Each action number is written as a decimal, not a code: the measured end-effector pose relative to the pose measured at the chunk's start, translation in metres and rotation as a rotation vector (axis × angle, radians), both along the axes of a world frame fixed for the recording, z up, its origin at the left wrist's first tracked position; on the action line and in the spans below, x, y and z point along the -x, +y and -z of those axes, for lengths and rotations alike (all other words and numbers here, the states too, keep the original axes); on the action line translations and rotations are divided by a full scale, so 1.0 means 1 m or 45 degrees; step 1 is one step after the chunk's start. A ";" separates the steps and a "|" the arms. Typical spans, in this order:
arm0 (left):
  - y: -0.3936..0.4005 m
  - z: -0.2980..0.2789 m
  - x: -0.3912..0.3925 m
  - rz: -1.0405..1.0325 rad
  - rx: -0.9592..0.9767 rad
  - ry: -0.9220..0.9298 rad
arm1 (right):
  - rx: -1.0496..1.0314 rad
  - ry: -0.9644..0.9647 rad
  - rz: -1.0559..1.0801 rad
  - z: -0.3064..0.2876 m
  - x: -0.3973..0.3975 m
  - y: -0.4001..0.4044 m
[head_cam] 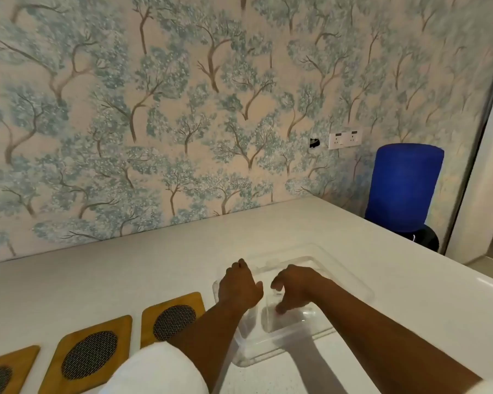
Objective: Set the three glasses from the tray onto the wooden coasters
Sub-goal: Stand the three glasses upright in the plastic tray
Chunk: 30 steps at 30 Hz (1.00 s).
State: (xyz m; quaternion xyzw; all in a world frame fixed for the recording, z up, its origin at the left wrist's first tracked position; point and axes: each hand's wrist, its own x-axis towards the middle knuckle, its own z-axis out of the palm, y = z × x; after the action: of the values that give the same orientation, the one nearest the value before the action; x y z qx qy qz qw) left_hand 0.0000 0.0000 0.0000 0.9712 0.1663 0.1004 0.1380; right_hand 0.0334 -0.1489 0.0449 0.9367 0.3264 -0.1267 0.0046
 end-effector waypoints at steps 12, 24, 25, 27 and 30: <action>-0.008 0.025 -0.019 -0.139 0.310 0.231 | 0.147 -0.004 -0.006 0.027 -0.015 -0.004; 0.009 0.002 -0.017 -0.205 0.603 -0.109 | -0.453 0.202 0.150 0.006 -0.022 -0.022; 0.011 0.000 -0.018 -0.214 0.659 -0.133 | -0.503 0.203 0.162 0.006 -0.023 -0.022; 0.014 -0.003 -0.018 -0.237 0.746 -0.193 | -0.582 0.197 0.176 0.007 -0.023 -0.022; 0.018 -0.005 -0.017 -0.243 0.755 -0.252 | -0.692 0.203 0.191 0.007 -0.021 -0.021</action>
State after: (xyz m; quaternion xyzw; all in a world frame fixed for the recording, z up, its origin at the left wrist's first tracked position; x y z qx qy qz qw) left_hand 0.0170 0.0179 0.0046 0.8542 0.2644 0.1542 0.4203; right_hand 0.0543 -0.1701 0.0375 0.9121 0.2777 -0.1078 -0.2815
